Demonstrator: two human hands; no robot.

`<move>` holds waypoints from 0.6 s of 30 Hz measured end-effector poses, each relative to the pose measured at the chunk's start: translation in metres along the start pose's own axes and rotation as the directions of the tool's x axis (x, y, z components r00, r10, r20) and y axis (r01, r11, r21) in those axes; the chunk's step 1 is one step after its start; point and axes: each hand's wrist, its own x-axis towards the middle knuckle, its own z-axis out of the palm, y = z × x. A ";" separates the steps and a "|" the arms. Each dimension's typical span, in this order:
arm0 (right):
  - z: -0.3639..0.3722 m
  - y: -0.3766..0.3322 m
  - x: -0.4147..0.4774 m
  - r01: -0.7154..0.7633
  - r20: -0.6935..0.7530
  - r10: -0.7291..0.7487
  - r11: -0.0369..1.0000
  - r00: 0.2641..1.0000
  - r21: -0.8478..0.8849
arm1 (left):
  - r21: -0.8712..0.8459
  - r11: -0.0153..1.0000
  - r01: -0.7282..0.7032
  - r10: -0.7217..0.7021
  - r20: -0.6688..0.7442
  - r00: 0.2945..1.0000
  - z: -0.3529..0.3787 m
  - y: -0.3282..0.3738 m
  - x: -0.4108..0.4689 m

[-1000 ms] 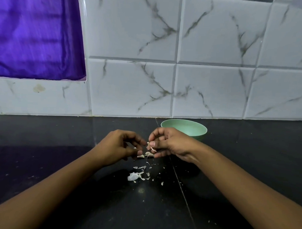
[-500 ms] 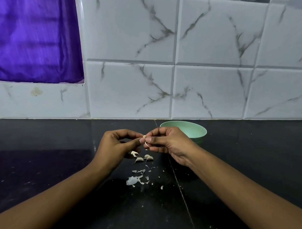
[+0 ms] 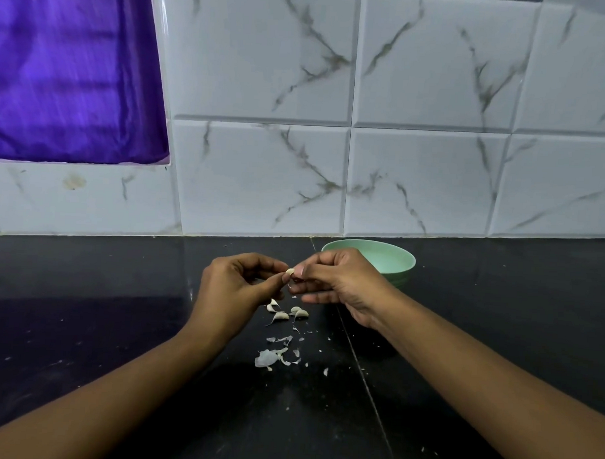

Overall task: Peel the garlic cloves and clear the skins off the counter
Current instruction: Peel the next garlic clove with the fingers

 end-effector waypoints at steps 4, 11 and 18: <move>0.001 0.000 -0.001 -0.025 -0.003 0.026 0.999 1.000 0.045 | -0.010 1.000 -0.005 0.005 -0.015 1.000 0.000 0.000 0.001; 0.000 -0.001 -0.001 -0.059 -0.022 0.059 0.998 0.998 0.018 | 0.064 0.996 -0.062 0.063 -0.008 0.998 0.001 0.003 -0.002; 0.001 -0.001 -0.001 -0.088 -0.050 0.087 0.996 0.995 -0.007 | 0.140 0.984 -0.111 0.113 -0.006 0.994 0.002 0.006 -0.005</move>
